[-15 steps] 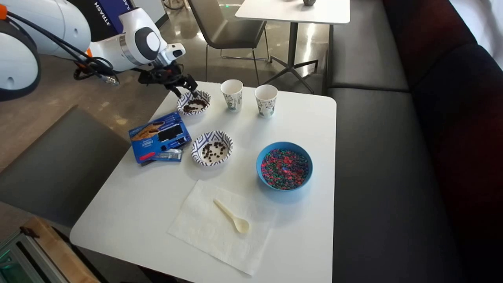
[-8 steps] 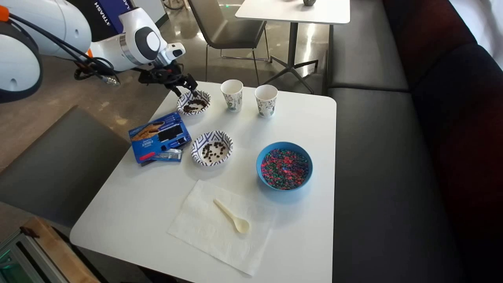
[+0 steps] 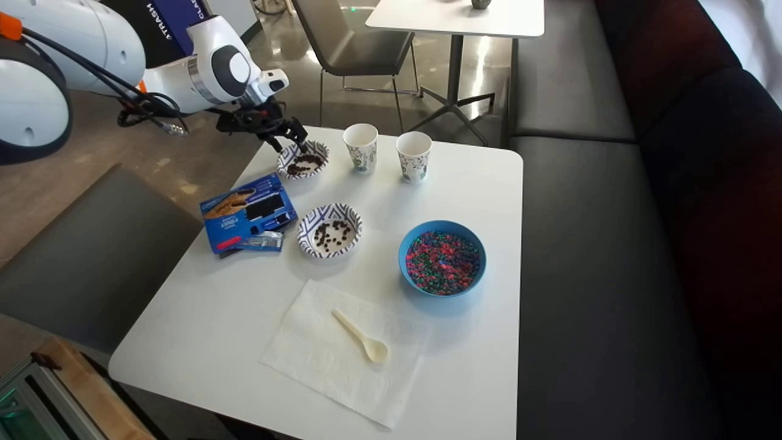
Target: Pour the contents from the left white bowl to the right white bowl
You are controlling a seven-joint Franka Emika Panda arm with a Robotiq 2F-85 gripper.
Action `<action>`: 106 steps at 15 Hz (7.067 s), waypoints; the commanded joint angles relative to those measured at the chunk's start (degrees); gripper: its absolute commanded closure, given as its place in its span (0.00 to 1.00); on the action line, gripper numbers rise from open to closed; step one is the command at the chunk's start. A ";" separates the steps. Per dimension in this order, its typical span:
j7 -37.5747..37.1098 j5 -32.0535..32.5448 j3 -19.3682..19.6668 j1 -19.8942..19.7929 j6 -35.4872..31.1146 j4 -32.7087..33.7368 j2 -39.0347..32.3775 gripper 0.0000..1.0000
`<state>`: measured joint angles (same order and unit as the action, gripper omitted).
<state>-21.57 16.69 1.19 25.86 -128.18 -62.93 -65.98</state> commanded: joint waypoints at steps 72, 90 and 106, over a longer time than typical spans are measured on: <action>-12.71 6.66 3.99 11.77 21.87 3.73 5.41 0.99; -22.32 22.83 5.23 8.45 1.78 -42.31 28.70 0.99; -28.38 29.64 0.04 1.15 -5.20 -52.84 32.74 0.99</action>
<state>-49.52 44.93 3.78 30.27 -131.34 -114.42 -34.15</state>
